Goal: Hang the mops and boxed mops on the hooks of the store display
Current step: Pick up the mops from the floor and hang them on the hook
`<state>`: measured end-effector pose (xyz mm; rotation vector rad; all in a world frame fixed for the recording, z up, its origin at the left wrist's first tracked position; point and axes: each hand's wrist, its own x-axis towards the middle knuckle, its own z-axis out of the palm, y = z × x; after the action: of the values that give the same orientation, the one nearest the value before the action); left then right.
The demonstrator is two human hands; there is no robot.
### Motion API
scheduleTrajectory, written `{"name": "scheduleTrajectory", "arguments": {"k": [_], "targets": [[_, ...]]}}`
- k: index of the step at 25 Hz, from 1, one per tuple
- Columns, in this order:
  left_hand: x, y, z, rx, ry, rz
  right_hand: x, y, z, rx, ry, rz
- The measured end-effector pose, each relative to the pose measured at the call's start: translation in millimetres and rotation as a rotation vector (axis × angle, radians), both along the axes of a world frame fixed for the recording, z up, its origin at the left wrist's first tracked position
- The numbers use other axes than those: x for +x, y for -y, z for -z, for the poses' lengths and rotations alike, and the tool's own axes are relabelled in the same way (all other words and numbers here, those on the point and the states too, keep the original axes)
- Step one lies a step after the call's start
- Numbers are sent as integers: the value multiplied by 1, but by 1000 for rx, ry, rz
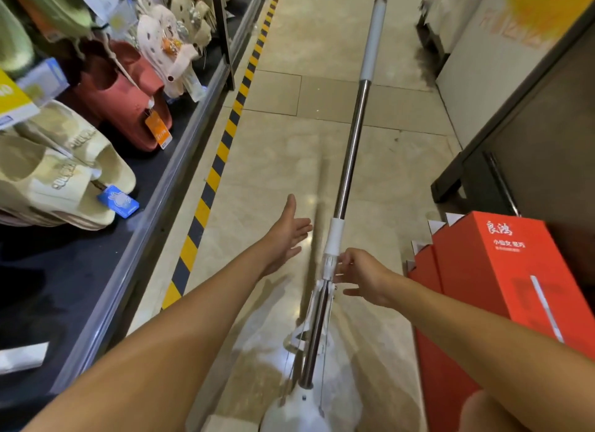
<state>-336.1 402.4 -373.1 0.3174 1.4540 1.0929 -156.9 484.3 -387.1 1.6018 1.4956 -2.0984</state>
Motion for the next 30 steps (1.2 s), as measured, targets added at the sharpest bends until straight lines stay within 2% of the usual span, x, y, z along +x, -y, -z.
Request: {"name": "scheduleTrajectory", "arguments": {"k": [5,10,13,15,17,19,23,26,30], "targets": [[18,-15,-12,148,275,20,11,8,-17,-62,-153,-17],[24,-12,-17,209,364,59,13,-7,-12,49,-107,-18],[28,-6,-27,231,328,95,9,-24,-20,122,-180,106],[32,-2,-34,231,315,108,-1,-38,-43,137,-340,224],[36,2,-42,235,324,113,-18,-52,-83,149,-532,250],[45,7,-50,226,317,93,-34,-56,-129,184,-638,253],[61,30,-75,121,258,-76,-42,-30,-189,249,-561,288],[54,41,-126,87,168,-238,-22,-5,-215,198,-437,299],[33,20,-282,213,72,-267,7,25,-280,57,-349,282]]}}
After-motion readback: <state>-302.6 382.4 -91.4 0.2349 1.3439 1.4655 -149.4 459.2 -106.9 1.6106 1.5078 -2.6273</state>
